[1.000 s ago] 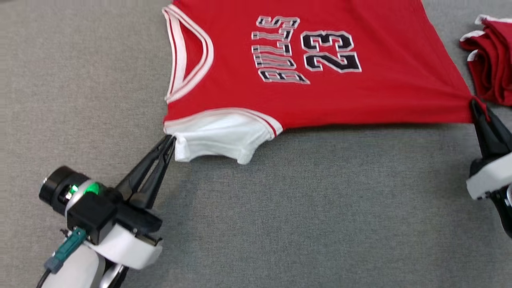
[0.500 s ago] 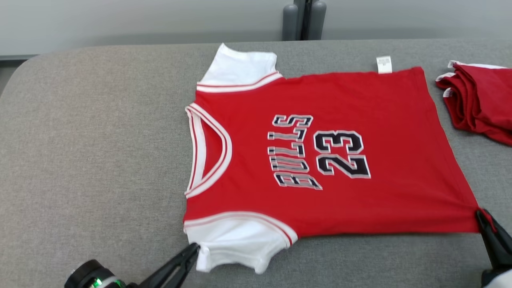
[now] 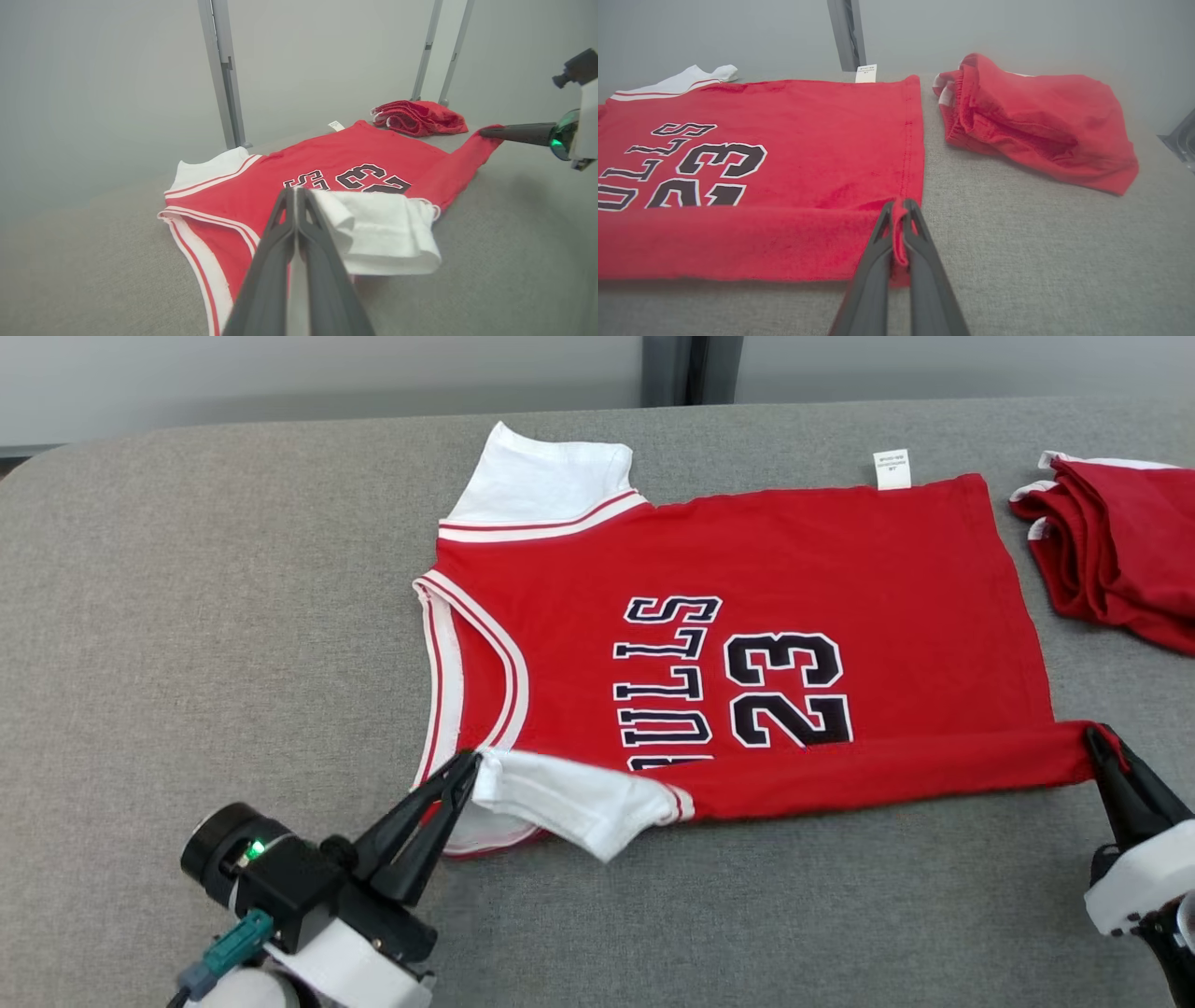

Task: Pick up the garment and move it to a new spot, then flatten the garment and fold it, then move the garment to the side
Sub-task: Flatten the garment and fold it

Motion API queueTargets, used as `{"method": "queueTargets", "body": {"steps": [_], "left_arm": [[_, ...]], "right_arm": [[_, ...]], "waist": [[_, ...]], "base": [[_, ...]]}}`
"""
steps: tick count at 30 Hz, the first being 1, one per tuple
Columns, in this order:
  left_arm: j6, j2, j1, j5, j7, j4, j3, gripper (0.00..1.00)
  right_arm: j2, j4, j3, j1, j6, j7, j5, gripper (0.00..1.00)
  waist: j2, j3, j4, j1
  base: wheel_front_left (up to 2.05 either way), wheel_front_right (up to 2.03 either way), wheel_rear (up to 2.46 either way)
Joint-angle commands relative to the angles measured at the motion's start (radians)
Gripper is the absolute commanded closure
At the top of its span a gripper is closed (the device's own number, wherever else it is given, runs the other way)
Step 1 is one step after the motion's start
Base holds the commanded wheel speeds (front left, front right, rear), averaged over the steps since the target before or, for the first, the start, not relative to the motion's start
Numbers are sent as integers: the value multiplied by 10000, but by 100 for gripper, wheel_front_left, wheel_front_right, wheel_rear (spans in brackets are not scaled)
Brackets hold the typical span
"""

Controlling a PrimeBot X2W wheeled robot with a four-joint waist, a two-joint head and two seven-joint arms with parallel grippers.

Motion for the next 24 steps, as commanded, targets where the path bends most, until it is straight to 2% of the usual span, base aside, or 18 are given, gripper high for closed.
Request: {"method": "queueTargets", "body": {"steps": [1,9,16,17,18,20,21,22,23,24], "left_arm": [[20,-53,-323,94,-72,240,33,100],[-80,-911,-2651,125,-514,2901,-148,100],[-133,-1188,-4100,464,-654,4779,-774,100],[-138,-1207,-4308,552,-674,5011,-854,100],[-132,-1331,-4631,605,-685,5376,-886,100],[-134,-1348,-4798,703,-691,5490,-850,100],[-135,-1357,-4904,754,-693,5578,-807,100],[-136,-1391,-4982,811,-695,5587,-702,100],[-135,-1427,-5033,888,-695,5610,-604,100],[-135,-1460,-5052,959,-691,5662,-563,100]], "right_arm": [[66,232,2,-271,-2,99,-49,100],[358,2167,661,-2412,-2,-67,-402,100],[461,3509,1421,-3848,-2,-428,-790,100],[493,3726,1488,-4073,-2,-529,-831,84],[569,4133,1690,-4458,-2,-689,-886,80],[585,4363,1773,-4635,-2,-774,-894,77],[610,4561,1840,-4812,-2,-861,-913,65],[628,4784,1857,-5004,-3,-977,-974,28],[661,4995,1809,-5193,-3,-1108,-1030,0],[729,5183,1765,-5334,-2,-1224,-1090,0]], "waist": [[0,71,46,0],[0,667,331,0],[0,1118,310,0],[0,1192,293,0],[0,1312,256,0],[0,1364,238,0],[0,1409,215,0],[0,1452,191,0],[0,1487,170,0],[0,1511,151,0]], "base": [[0,0,0],[0,0,0],[0,0,0],[0,0,0],[0,0,0],[0,0,0],[0,0,0],[0,0,0],[0,0,0],[0,0,0]]}}
